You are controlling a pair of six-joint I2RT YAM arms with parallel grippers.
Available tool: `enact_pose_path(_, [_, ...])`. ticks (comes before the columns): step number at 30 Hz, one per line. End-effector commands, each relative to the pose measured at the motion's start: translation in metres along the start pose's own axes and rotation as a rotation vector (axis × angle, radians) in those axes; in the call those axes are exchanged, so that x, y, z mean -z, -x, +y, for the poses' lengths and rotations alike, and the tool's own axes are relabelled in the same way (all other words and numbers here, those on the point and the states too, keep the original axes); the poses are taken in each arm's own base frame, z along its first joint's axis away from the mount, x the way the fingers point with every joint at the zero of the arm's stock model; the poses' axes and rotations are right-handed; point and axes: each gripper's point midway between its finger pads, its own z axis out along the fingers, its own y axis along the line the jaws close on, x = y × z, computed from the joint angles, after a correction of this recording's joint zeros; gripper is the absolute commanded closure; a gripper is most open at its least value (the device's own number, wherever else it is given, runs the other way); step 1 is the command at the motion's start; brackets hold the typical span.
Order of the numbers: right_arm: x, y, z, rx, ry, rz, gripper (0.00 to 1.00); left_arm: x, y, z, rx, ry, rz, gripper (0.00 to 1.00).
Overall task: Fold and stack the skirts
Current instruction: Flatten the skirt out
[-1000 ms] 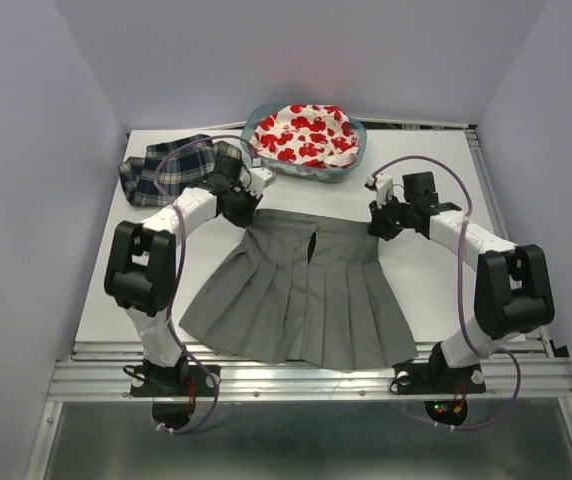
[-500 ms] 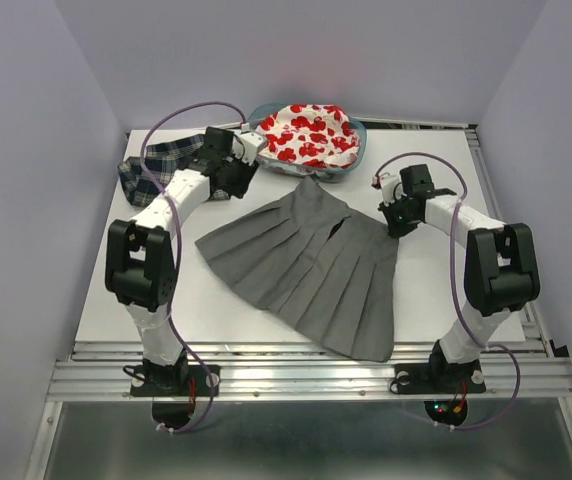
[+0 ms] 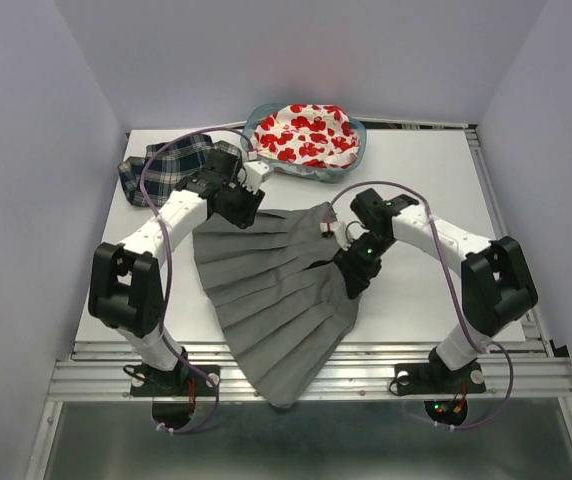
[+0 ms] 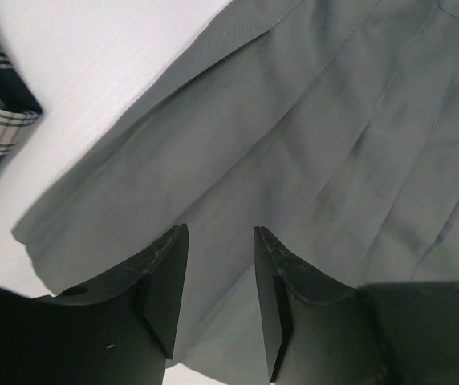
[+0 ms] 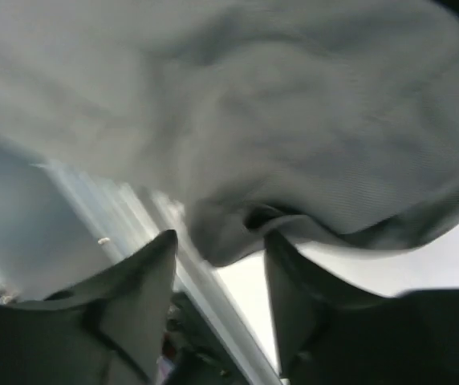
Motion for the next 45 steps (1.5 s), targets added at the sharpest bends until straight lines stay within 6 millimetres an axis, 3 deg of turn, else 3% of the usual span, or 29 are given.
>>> enact_pose_path(1, [0.023,0.016,0.077,0.033,0.254,-0.062,0.36,-0.01,-0.012,-0.014,0.012,-0.062,0.048,0.51])
enact_pose_path(2, [0.03,0.017,0.082,0.03,0.264,-0.058,0.34,-0.016,-0.015,-0.014,0.007,-0.07,0.068,0.51])
enact_pose_path(4, [0.045,0.035,0.074,0.058,0.204,-0.098,0.34,-0.022,-0.02,-0.016,0.006,-0.09,0.092,0.52])
enact_pose_path(7, [0.066,0.057,0.034,0.008,0.064,-0.202,0.37,-0.035,-0.024,-0.023,-0.01,-0.133,0.115,0.52])
enact_pose_path(8, [0.072,0.064,0.021,-0.024,0.03,-0.241,0.41,-0.038,-0.025,-0.025,-0.017,-0.137,0.123,0.53])
enact_pose_path(9, [0.079,0.076,-0.007,-0.08,-0.034,-0.311,0.48,-0.047,-0.028,-0.033,-0.047,-0.151,0.142,0.54])
enact_pose_path(13, [0.091,0.116,-0.049,-0.126,-0.119,-0.462,0.61,-0.068,-0.036,-0.051,-0.104,-0.16,0.181,0.56])
enact_pose_path(17, [0.084,0.142,-0.061,-0.156,-0.102,-0.558,0.62,-0.07,-0.018,-0.055,-0.098,-0.153,0.122,0.56])
enact_pose_path(20, [0.055,0.131,-0.077,-0.224,-0.088,-0.491,0.63,-0.042,0.032,-0.058,-0.168,-0.163,-0.048,0.53])
enact_pose_path(23, [0.039,0.118,-0.085,-0.262,-0.106,-0.461,0.63,-0.027,0.063,-0.064,-0.237,-0.176,-0.143,0.49])
enact_pose_path(25, [0.032,0.116,-0.09,-0.282,-0.119,-0.479,0.63,-0.026,0.08,-0.066,-0.26,-0.158,-0.172,0.49])
enact_pose_path(28, [0.029,0.13,-0.095,-0.286,-0.099,-0.53,0.63,-0.037,0.095,-0.063,-0.217,-0.138,-0.191,0.49])
enact_pose_path(33, [0.026,0.15,-0.089,-0.315,-0.009,-0.601,0.45,-0.043,0.103,-0.057,-0.127,-0.102,-0.212,0.48])
enact_pose_path(41, [-0.002,0.166,-0.107,-0.331,0.027,-0.594,0.42,-0.028,0.094,-0.036,-0.057,-0.074,-0.229,0.46])
enact_pose_path(45, [-0.017,0.17,-0.107,-0.311,0.037,-0.569,0.43,-0.024,0.075,-0.03,-0.05,-0.069,-0.194,0.46])
